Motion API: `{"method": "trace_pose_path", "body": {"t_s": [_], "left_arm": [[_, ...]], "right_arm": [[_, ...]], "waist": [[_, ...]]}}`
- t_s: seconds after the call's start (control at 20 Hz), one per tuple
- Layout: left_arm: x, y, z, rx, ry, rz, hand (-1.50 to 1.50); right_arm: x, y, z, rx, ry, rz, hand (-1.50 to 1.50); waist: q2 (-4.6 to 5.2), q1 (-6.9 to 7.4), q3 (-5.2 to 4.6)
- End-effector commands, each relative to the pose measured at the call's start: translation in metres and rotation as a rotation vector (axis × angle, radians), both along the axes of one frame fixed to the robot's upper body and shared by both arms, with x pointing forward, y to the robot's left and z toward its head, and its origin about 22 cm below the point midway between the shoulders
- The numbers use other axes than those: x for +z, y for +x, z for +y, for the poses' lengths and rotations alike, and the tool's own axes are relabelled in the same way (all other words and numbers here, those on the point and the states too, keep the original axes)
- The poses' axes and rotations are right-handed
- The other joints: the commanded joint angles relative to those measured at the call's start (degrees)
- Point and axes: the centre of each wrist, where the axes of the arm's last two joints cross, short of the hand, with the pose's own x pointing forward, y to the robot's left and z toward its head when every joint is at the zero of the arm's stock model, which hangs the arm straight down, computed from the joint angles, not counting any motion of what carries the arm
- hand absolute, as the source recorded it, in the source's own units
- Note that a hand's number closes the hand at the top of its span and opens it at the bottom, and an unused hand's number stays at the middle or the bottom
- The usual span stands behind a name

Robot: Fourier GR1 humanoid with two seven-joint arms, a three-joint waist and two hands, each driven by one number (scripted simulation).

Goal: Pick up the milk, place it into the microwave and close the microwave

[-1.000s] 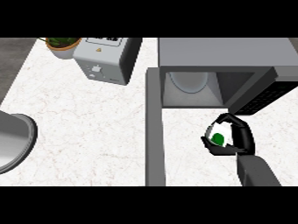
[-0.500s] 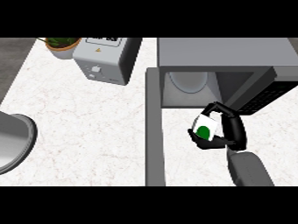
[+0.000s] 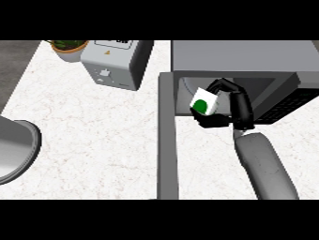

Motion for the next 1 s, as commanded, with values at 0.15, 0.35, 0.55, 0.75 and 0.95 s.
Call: {"method": "trace_pose_path", "body": {"t_s": [0.15, 0.35, 0.55, 0.75, 0.95], "left_arm": [[-0.010, -0.002, 0.006, -0.005, 0.004, 0.022, -1.50], [-0.009, 0.013, 0.016, -0.016, -0.001, 0.015, -1.50], [-0.007, 0.013, 0.012, -0.020, 0.002, -0.009, -1.50], [-0.013, 0.019, 0.013, -0.057, -0.010, -0.001, -1.50], [-0.010, 0.021, 0.005, -0.053, -0.005, -0.005, -1.50]], "right_arm": [[0.022, 0.050, 0.030, -0.047, -0.169, 0.019, 1.50], [0.018, 0.064, 0.026, -0.114, -0.223, 0.031, 1.50], [0.019, 0.074, 0.025, -0.180, -0.265, 0.036, 1.50], [0.031, 0.085, 0.004, -0.236, -0.272, 0.016, 1.50], [0.048, 0.095, -0.017, -0.351, -0.316, -0.016, 1.50]], "waist": [[0.38, 1.12, 0.02], [0.59, 1.22, 0.04], [1.01, 2.33, 0.06], [1.61, 3.50, 0.09], [2.09, 4.46, 0.14]]}}
